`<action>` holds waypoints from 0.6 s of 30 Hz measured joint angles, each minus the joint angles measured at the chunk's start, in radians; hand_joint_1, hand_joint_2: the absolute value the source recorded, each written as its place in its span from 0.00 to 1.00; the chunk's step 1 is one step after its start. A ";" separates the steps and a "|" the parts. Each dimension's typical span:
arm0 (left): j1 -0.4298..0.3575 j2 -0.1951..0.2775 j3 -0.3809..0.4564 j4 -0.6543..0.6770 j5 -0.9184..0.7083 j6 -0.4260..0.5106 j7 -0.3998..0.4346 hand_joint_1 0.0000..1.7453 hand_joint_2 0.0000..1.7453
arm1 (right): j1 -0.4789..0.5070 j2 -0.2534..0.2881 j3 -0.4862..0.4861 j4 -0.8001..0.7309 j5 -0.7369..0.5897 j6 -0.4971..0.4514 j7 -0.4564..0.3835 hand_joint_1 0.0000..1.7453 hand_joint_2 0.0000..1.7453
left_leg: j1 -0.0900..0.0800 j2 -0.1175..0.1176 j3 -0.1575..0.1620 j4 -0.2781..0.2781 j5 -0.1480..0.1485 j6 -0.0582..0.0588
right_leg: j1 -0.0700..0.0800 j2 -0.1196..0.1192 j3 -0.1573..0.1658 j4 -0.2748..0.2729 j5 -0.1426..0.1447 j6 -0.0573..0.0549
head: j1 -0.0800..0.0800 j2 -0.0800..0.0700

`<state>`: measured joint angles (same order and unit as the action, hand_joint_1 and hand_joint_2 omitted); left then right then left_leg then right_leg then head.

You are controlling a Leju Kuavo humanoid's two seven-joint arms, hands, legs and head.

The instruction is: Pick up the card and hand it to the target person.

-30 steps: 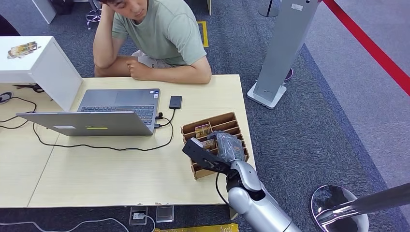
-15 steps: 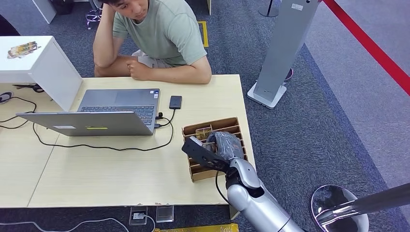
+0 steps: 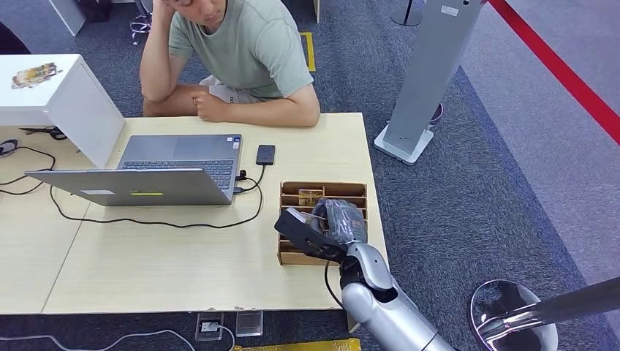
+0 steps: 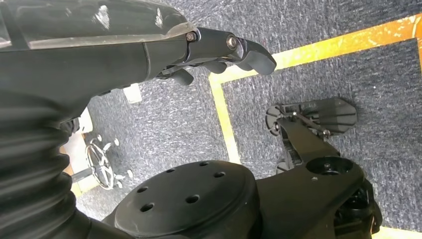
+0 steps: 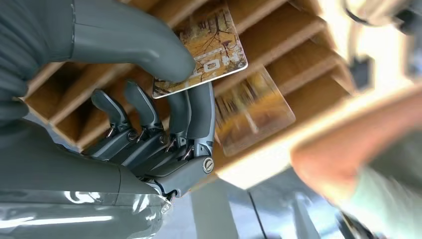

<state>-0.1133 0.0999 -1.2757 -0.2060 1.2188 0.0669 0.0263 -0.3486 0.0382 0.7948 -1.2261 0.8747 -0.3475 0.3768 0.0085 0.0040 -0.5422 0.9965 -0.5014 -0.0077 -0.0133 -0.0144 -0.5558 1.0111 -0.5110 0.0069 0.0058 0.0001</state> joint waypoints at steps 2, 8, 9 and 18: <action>0.000 0.000 0.000 0.000 0.000 0.004 0.000 0.00 1.00 | 0.009 -0.001 -0.002 -0.011 0.006 -0.089 -0.070 0.87 1.00 | 0.000 0.000 0.000 0.000 0.000 0.000 | 0.000 0.000 0.000 0.000 0.000 0.000 | 0.000 0.000; 0.002 -0.003 0.000 0.000 -0.001 0.013 -0.002 0.00 1.00 | 0.049 -0.011 -0.030 -0.093 -0.011 -0.323 -0.296 0.87 1.00 | 0.000 0.000 0.000 0.000 0.000 0.000 | 0.000 0.001 0.000 0.000 0.000 0.000 | -0.001 0.000; 0.002 -0.004 0.000 0.000 -0.001 0.013 -0.002 0.00 1.00 | 0.057 -0.012 -0.036 -0.108 -0.017 -0.335 -0.324 0.87 1.00 | 0.000 0.000 0.000 0.000 0.000 0.000 | 0.000 0.001 0.000 0.000 0.000 0.000 | -0.001 0.000; 0.002 -0.005 0.000 0.000 -0.006 0.016 0.001 0.00 1.00 | 0.081 -0.017 -0.073 -0.160 -0.128 -0.282 -0.333 0.87 1.00 | 0.000 0.000 0.000 0.000 0.000 0.000 | 0.000 0.000 0.000 0.000 0.000 0.000 | -0.001 0.000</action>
<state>-0.1109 0.0954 -1.2757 -0.2060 1.2132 0.0829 0.0269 -0.2678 0.0216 0.7221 -1.3861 0.7467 -0.6293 0.0436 0.0085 0.0044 -0.5422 0.9965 -0.5014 -0.0077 -0.0132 -0.0139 -0.5556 1.0111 -0.5110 0.0069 0.0050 0.0001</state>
